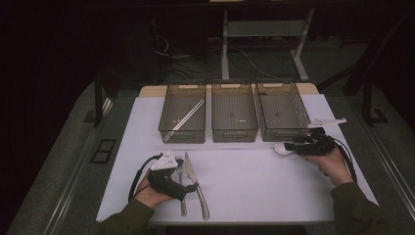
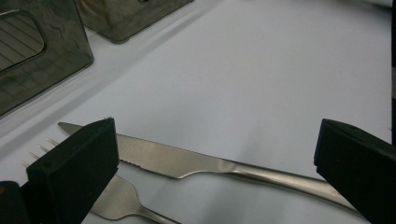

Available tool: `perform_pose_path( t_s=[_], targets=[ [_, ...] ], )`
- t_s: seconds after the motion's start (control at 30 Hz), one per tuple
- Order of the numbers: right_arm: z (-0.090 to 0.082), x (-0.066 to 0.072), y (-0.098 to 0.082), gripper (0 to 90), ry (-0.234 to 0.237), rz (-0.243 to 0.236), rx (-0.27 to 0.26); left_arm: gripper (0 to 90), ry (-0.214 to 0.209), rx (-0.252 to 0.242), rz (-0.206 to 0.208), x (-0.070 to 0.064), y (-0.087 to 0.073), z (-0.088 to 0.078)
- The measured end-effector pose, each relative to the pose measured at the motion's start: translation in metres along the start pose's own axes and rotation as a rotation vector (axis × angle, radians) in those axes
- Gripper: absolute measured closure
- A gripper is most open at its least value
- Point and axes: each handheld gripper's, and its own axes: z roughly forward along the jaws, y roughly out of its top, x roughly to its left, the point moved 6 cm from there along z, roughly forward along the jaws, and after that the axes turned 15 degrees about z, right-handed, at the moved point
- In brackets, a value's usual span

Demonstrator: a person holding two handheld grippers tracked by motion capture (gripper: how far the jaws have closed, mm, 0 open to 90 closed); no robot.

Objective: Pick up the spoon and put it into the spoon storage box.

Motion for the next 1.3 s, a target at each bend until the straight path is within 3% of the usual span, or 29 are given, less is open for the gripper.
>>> perform_pose_path(
  t_s=[0.33, 0.8, 1.3],
  targets=[
    [0.016, -0.004, -0.004, 42.0, 0.002, 0.003, 0.052, 0.0, -0.003, 0.005, 0.0, 0.0, -0.001, 0.001],
    [0.023, -0.002, -0.009, 40.7, 0.0, -0.021, 0.094, 0.0, -0.008, 0.01, 0.004, -0.001, -0.001, 0.002],
    [0.024, 0.0, -0.015, 45.7, -0.03, -0.131, 0.148, 0.0, -0.008, 0.01, 0.004, -0.001, -0.001, 0.002]
  ],
)
